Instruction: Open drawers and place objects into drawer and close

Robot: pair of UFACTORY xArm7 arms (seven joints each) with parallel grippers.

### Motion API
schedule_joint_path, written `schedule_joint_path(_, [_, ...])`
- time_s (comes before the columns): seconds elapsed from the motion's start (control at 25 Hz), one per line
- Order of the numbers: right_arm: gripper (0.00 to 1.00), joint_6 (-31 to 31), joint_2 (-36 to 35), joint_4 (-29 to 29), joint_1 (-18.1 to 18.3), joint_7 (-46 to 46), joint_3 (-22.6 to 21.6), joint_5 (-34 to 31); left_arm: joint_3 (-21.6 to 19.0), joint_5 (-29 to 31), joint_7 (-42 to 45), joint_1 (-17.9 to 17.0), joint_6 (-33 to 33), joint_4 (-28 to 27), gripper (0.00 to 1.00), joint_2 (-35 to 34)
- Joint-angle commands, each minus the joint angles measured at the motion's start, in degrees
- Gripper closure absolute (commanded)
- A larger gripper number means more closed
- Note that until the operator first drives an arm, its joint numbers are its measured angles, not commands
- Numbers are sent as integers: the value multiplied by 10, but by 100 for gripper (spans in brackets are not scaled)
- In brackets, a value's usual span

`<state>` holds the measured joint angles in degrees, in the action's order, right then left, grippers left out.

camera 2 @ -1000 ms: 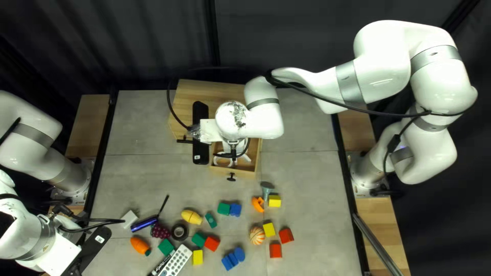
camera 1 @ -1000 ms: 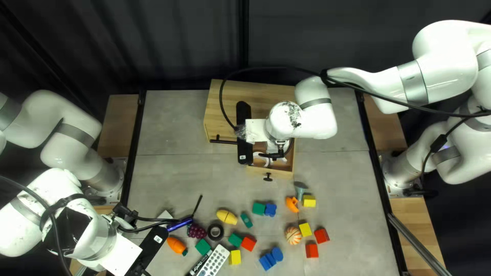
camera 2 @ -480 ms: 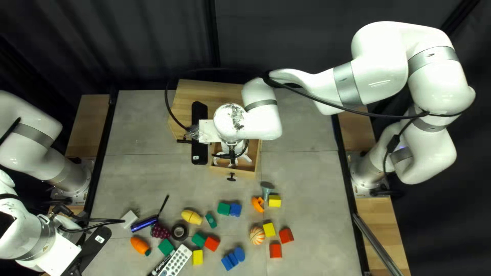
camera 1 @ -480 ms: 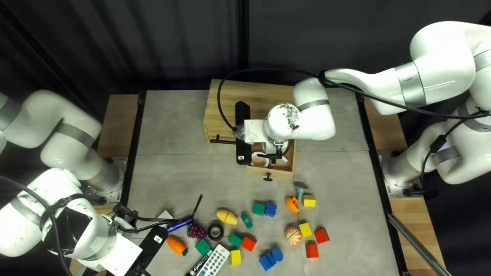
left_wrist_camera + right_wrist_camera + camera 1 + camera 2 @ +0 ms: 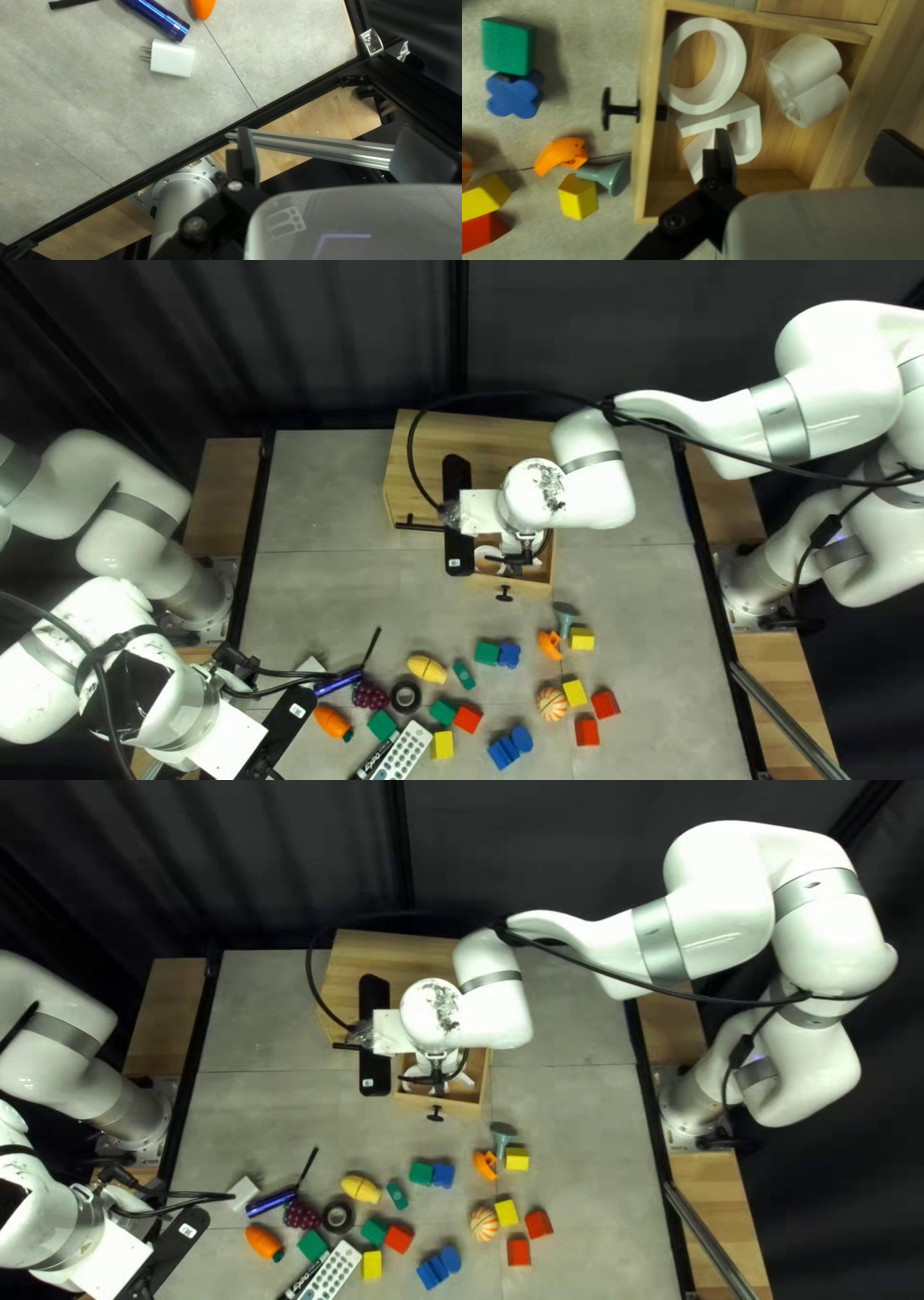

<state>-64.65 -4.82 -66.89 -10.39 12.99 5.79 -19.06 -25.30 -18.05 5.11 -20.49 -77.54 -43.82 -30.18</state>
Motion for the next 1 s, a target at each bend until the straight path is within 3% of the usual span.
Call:
schedule_joint_path(0.04, [0, -15, 27, 15, -24, 4, -24, 18, 0, 0, 0, 0, 0, 0, 0, 0])
schedule_joint_path(0.24, [0, 1, 61, 44, -53, -77, -53, 66, 0, 0, 0, 0, 0, 0, 0, 0])
schedule_joint_path(0.44, [0, 6, 38, 27, -80, -192, -82, 119, 0, 0, 0, 0, 0, 0, 0, 0])
schedule_joint_path(0.6, [0, 41, 26, 47, -99, -265, -105, 146, 0, 0, 0, 0, 0, 0, 0, 0])
schedule_joint_path(1.0, [0, 20, -10, 7, -132, -257, -137, 156, 0, 0, 0, 0, 0, 0, 0, 0])
